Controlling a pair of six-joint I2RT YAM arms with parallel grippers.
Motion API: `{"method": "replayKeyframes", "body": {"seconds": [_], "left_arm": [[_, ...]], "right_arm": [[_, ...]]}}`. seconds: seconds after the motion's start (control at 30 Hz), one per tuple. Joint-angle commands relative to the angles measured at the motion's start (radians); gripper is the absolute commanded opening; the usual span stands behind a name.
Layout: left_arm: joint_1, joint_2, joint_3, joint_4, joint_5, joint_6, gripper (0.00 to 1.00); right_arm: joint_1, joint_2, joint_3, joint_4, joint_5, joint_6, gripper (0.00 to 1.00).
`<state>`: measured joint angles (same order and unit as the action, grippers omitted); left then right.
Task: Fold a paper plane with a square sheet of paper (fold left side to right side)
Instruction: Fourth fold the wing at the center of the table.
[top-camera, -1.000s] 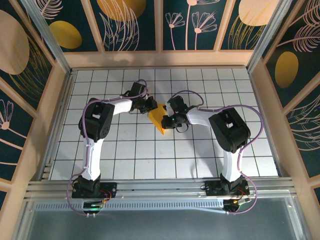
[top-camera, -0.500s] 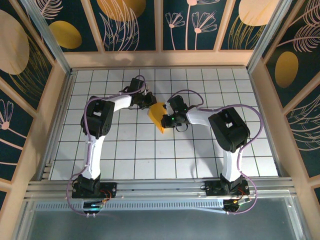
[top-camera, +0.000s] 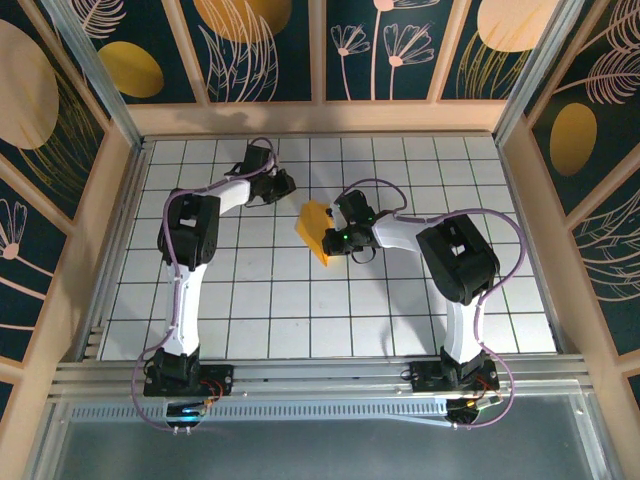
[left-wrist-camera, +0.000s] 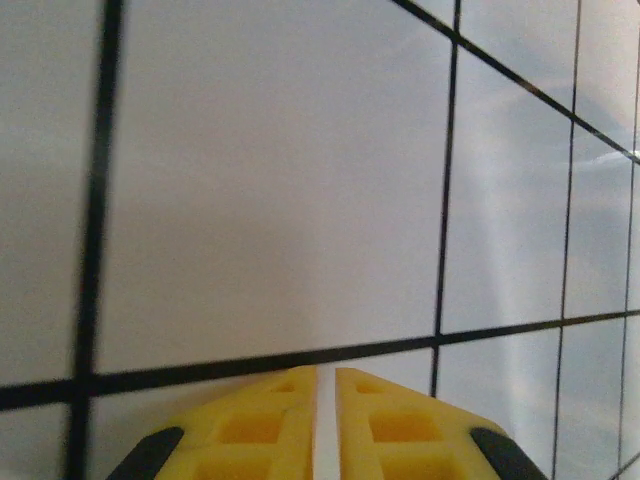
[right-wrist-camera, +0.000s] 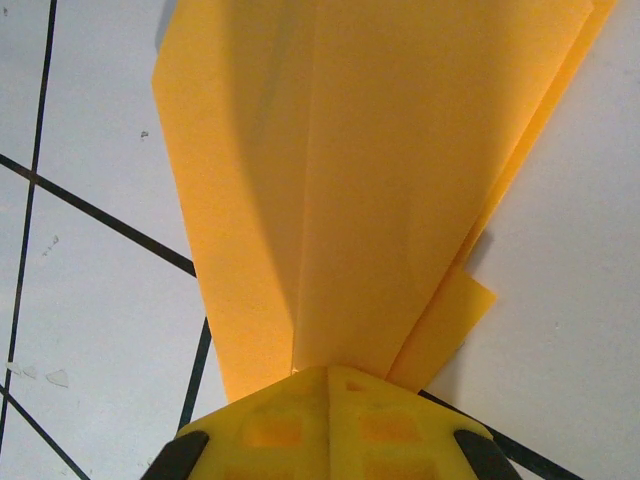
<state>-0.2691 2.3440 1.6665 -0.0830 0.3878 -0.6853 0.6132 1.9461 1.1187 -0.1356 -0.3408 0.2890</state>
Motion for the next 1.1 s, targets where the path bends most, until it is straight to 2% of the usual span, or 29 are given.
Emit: {"method": "replayKeyframes", "body": {"seconds": [0.0, 0.23, 0.47, 0.57, 0.83, 1.07], "left_arm": [[0.009, -0.051, 0.003, -0.037, -0.071, 0.050, 0.17], [0.010, -0.209, -0.161, 0.040, -0.085, 0.048, 0.18], [-0.001, -0.375, -0.425, 0.182, 0.022, -0.013, 0.15], [-0.026, -0.400, -0.495, 0.227, 0.078, -0.040, 0.14], [-0.135, -0.308, -0.449, 0.239, 0.152, -0.065, 0.13], [-0.172, -0.208, -0.343, 0.222, 0.173, -0.070, 0.12]], "right_arm": [[-0.003, 0.076, -0.060, -0.286, 0.088, -0.027, 0.00], [-0.004, 0.079, -0.060, -0.286, 0.092, -0.022, 0.00], [-0.004, 0.075, -0.073, -0.271, 0.085, -0.018, 0.00], [-0.003, 0.075, -0.073, -0.274, 0.090, -0.022, 0.00], [0.002, 0.073, -0.069, -0.270, 0.085, -0.022, 0.00], [0.002, 0.074, -0.067, -0.274, 0.088, -0.024, 0.00]]}}
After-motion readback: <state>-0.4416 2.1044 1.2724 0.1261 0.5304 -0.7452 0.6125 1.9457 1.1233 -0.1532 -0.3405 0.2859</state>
